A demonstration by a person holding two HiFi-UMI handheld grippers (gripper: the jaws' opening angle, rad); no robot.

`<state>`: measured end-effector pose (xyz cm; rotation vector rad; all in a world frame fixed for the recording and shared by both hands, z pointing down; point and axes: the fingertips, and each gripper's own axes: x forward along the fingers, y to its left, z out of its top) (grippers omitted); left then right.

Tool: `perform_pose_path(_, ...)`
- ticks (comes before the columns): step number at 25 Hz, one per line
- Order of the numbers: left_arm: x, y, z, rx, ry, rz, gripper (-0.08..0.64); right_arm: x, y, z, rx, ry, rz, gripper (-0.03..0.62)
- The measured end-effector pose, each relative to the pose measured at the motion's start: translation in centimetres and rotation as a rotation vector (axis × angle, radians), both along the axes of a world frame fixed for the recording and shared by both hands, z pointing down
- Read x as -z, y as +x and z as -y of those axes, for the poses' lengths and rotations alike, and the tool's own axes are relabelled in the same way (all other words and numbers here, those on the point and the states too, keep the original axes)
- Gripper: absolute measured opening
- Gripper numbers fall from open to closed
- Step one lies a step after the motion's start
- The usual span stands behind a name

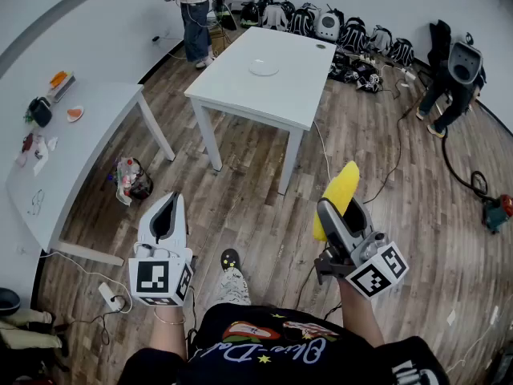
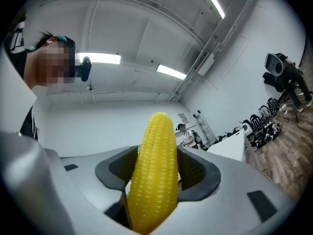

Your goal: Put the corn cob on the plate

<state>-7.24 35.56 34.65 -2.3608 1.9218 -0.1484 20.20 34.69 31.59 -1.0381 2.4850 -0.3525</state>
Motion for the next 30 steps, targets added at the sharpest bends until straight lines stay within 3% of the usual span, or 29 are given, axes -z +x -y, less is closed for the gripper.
perform_pose_path(7,0.3,-5.2,11.3,-0.09,0.008,-0.016,0.002,0.6,-6.7,10.3,-0.037,-0.003,-0.001,0.252)
perform_pose_path(15,0.5,-13.2,22.9,-0.116,0.009,-0.041,0.002,0.5,-12.3,21.3,-0.123,-0.052,0.045,0.252)
perform_pose_path(21,-1.1,-14.6,29.4,-0.153,-0.024,-0.088,0.002,0.0,-14.3,26.8,-0.135,-0.065,0.034,0.252)
perform_pose_path(30,-1.2,-15.8,42.6,-0.145,-0.038,-0.041,0.0,-0.4,-14.7,41.4,-0.157,-0.026,0.024,0.252)
